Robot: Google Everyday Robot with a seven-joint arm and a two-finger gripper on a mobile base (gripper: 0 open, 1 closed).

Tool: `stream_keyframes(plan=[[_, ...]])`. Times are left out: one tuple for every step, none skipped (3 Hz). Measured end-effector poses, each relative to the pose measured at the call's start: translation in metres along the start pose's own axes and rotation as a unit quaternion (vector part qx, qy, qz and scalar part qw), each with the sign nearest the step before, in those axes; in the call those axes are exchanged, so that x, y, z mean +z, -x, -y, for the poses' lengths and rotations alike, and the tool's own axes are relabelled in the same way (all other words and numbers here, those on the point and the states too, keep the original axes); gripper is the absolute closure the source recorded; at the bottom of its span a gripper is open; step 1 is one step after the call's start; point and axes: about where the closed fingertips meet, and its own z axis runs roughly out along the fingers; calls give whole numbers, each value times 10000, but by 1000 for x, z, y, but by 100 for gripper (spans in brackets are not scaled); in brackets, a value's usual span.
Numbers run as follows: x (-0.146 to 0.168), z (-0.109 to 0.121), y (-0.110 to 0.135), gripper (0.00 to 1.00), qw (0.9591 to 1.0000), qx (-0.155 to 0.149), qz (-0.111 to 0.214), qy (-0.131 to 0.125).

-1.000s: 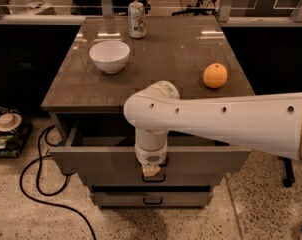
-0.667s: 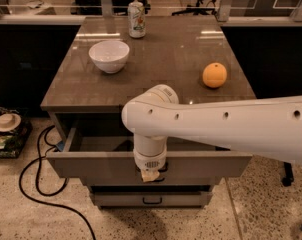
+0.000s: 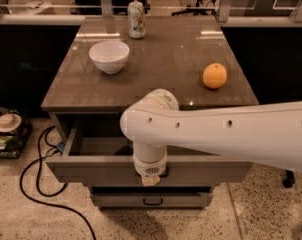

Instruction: Open top drawer

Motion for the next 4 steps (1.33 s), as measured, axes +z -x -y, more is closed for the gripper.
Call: stream_keyframes(plan=[[0,-1,0,100,10000,0,0,0],[-3,-16,4,100,9994,10,-157,-303],[-4,-21,6,100,9989,13,-214,-413],[-5,-25,7,100,9984,17,-265,-497]])
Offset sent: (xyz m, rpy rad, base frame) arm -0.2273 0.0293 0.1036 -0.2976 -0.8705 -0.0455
